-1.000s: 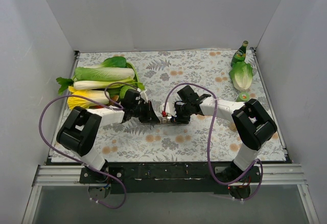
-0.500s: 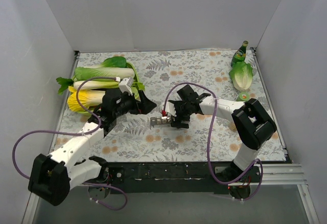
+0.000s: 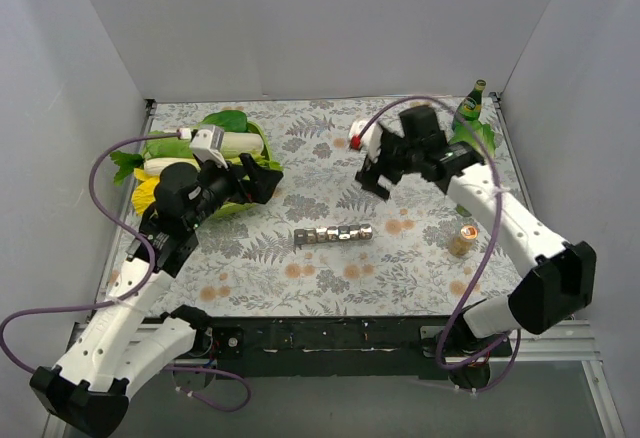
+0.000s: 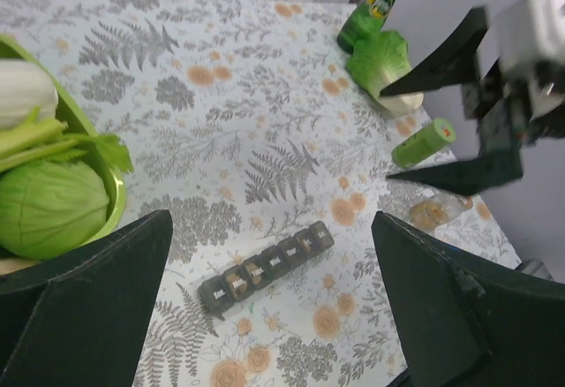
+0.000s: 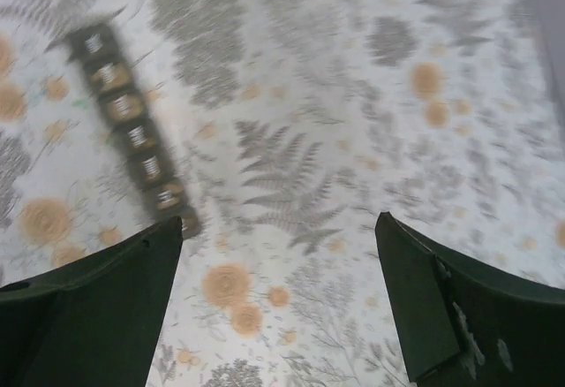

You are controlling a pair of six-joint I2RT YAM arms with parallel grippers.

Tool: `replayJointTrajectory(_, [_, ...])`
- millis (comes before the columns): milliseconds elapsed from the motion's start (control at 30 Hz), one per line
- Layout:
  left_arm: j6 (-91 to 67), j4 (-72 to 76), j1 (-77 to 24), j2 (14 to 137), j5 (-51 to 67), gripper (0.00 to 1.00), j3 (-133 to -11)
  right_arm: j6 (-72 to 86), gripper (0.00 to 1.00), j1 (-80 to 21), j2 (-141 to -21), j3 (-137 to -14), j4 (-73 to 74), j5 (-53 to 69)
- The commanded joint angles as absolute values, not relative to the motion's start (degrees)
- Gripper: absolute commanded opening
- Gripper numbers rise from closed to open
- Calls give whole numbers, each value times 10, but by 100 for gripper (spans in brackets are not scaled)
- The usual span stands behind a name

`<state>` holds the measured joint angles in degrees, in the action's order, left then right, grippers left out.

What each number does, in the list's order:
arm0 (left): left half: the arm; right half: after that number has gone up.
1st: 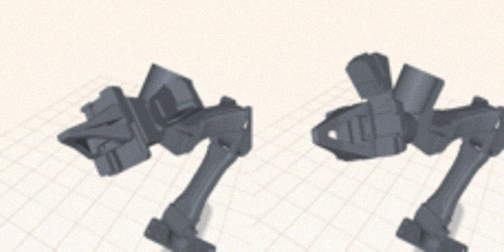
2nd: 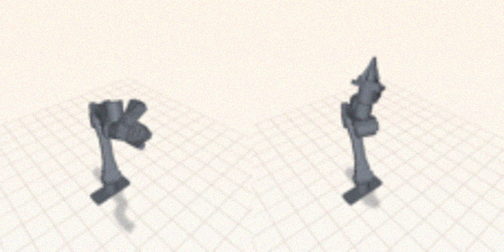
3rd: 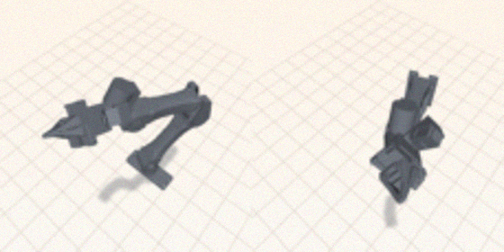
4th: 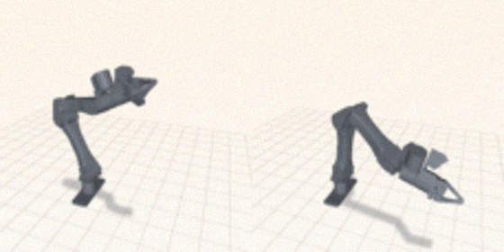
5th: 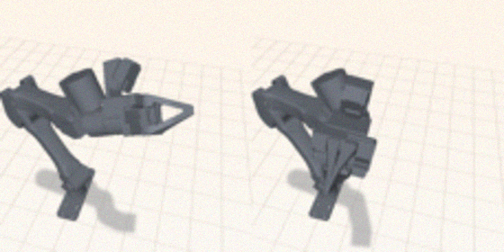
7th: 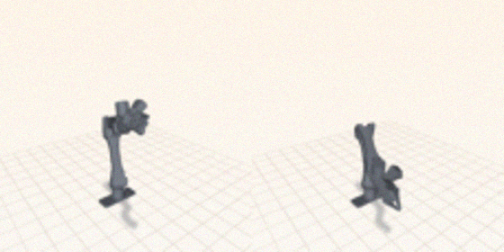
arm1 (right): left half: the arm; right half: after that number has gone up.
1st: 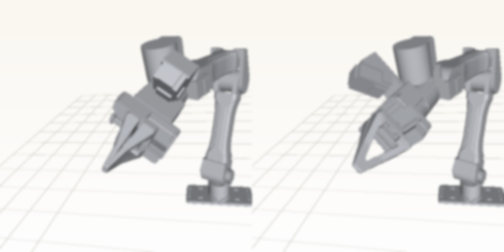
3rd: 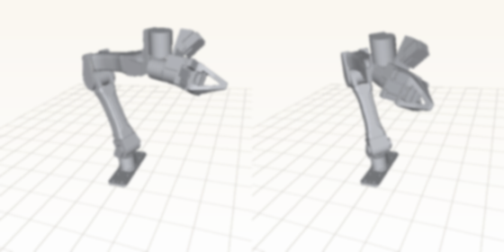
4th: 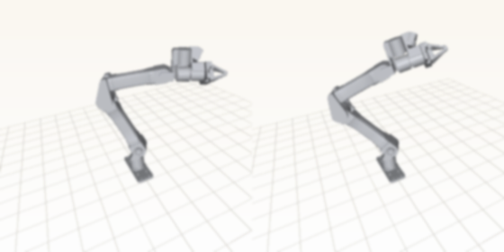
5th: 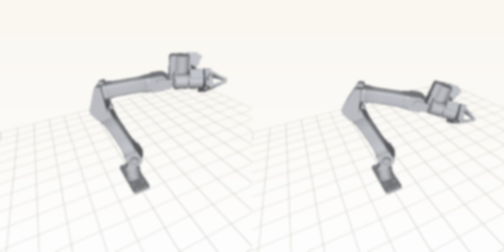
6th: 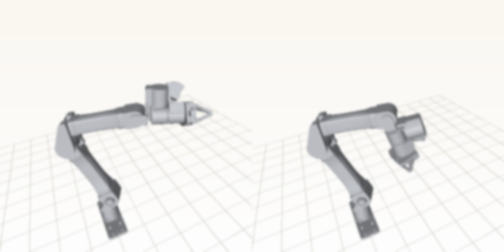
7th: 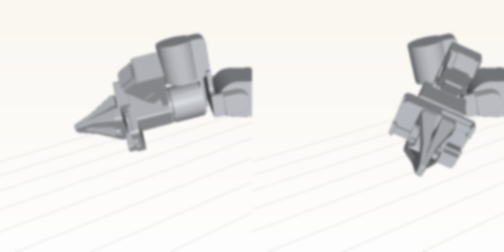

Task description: Sort the pills into containers

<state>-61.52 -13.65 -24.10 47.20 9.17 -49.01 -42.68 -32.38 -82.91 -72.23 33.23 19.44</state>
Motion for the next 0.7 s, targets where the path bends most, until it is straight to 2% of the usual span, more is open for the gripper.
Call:
replayJointTrajectory(0, [-583, -214, -238, 457, 64, 98, -576, -268, 97, -200, -781, -829, 335, 207])
replayJointTrajectory(33, [-581, -227, -238, 458, 63, 98, -587, -251, 97, -152, -774, -840, 332, 217])
replayJointTrajectory(200, [-579, -261, -237, 456, 59, 98, -641, -153, 98, -64, -716, -879, 301, 172])
replayJointTrajectory(367, [-580, -288, -237, 446, 51, 98, -657, -120, 98, -32, -670, -875, 288, 134])
replayJointTrajectory(667, [-581, -317, -238, 429, 47, 98, -663, -97, 98, -5, -632, -854, 298, 180])
